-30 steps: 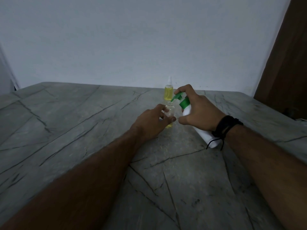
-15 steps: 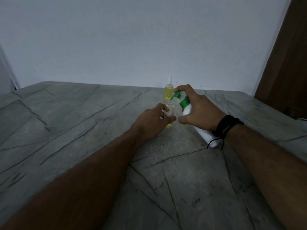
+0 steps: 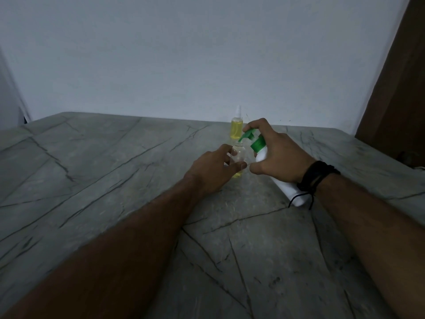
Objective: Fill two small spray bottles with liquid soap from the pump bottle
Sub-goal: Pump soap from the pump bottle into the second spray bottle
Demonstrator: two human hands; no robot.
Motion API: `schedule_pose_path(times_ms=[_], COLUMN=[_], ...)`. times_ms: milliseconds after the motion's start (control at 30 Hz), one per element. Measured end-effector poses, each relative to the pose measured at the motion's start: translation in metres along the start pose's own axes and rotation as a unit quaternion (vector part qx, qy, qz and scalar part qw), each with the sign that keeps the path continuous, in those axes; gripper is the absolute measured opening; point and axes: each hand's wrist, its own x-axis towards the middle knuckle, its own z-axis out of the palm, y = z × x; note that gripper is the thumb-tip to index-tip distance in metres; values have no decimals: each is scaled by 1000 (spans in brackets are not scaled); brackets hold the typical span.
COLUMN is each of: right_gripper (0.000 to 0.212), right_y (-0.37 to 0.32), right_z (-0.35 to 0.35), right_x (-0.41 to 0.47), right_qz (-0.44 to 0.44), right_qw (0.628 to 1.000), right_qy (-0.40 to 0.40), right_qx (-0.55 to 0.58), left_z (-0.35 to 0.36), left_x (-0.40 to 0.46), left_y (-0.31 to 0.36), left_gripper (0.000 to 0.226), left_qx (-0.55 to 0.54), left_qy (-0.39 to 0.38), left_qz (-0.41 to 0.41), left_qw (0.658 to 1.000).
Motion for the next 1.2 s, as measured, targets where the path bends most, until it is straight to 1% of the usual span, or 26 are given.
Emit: schedule_pose_path(times_ms=[133,300,467,667,867,1033,1200], right_gripper=[74,78,72,76,71,77,72], right_y=[2,1,0,-1,-1,1,0], right_z=[1,1,1,3,0,0,0], right_x=[1,1,1,0,0,-1,1], right_qz=[7,-1,3,-7,-2,-3,-1], right_qw=[1000,1000,1000,1000,1000,1000,1000], right_qy=[2,-1,-3,-2,9,16,9], right_qx=[-5,-1,-7,-11,-7,-4,0], left_z=[-1,0,-1,-1,-1,-2,-2], left_x=[0,1,0,0,0,-1,-1], left_y=[0,1,1,0,1,2,2], left_gripper=[49,50,50,51,52,51,51], left_qx=[4,6,10,4,6,5,2], left_qy=[-2,-9,-3,-2,-1,-1,-4], left_qz=[-4,-3,2,5,7,10,7], left_qw=[1000,1000,1000,1000,1000,1000,1000])
